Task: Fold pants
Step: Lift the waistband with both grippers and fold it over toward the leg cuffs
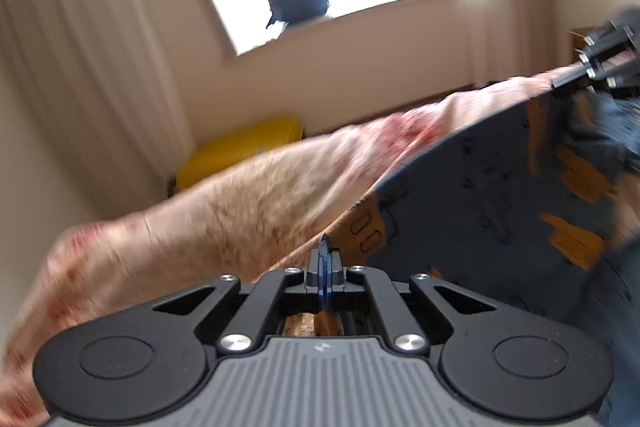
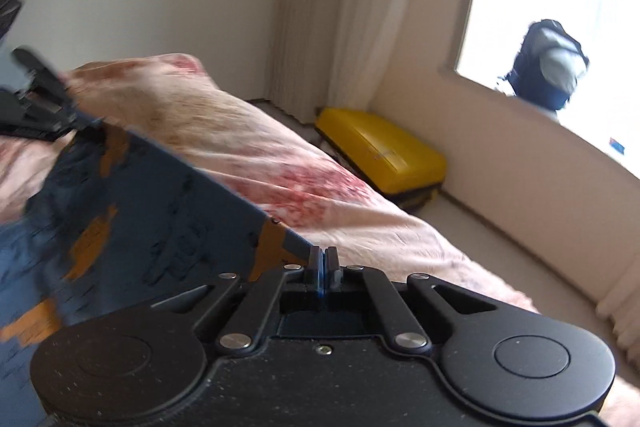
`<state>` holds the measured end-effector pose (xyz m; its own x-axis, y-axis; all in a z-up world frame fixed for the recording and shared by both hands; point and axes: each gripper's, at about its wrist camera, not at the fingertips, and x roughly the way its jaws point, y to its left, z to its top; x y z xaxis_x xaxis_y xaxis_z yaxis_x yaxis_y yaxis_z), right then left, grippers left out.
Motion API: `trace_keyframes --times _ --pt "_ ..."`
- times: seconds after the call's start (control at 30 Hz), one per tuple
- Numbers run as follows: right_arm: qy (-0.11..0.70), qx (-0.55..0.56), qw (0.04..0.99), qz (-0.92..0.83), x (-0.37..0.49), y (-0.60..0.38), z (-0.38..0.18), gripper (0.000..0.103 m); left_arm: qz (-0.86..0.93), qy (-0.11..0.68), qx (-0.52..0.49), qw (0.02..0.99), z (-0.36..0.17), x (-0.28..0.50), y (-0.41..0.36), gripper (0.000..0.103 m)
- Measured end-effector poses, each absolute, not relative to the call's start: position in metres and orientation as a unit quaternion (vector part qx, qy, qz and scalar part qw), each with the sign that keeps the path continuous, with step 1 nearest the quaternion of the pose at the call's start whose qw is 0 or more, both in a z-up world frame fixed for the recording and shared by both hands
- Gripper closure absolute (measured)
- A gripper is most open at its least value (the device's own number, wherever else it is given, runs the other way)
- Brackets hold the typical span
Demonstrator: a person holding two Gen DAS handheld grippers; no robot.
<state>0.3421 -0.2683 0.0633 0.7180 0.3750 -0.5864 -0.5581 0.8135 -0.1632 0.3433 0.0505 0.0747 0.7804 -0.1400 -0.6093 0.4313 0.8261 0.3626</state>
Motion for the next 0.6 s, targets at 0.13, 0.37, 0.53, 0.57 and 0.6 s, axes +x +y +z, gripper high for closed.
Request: trace_keyframes --times 0.13,0.37,0.53,0.57,0.6 --pt "0.246 -0.188 0.908 0.283 0.282 -0.278 0.103 0.103 -0.172 0.242 0.301 0.906 0.084 0.297 0.046 0.102" --pt "0.239 -0.201 0.896 0.314 0.169 -0.295 0.122 0.103 -0.197 0.197 0.384 0.88 0.071 0.215 0.039 0.102" --pt "0.263 -0.186 0.888 0.329 0.103 -0.296 0.085 0.103 -0.209 0.196 0.43 0.856 0.033 0.171 0.034 0.102" --pt "0.27 -0.165 0.89 0.329 0.094 -0.298 0.074 0.103 -0.209 0.196 0.436 0.853 0.026 0.165 0.034 0.102" --pt "0.276 -0.149 0.892 0.327 0.085 -0.298 0.062 0.103 -0.208 0.197 0.441 0.85 0.018 0.159 0.034 0.102"
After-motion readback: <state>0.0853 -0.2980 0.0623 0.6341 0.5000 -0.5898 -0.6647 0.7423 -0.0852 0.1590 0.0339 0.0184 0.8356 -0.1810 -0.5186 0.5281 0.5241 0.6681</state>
